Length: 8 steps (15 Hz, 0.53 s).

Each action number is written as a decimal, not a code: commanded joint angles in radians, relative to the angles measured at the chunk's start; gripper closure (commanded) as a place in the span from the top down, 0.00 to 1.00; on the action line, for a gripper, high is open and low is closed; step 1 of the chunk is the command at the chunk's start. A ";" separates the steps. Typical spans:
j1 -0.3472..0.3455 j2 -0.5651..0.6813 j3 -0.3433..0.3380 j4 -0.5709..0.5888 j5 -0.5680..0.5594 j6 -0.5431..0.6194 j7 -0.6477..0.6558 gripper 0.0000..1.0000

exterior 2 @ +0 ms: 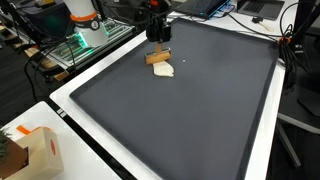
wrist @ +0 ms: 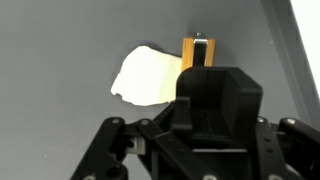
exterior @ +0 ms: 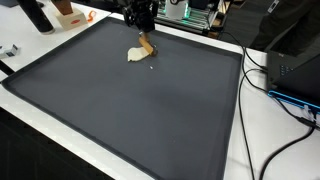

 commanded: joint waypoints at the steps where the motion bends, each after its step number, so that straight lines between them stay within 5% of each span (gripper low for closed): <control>1: -0.006 0.038 0.010 -0.026 0.030 -0.041 -0.040 0.21; 8: -0.003 0.045 0.020 -0.016 0.017 -0.078 -0.052 0.21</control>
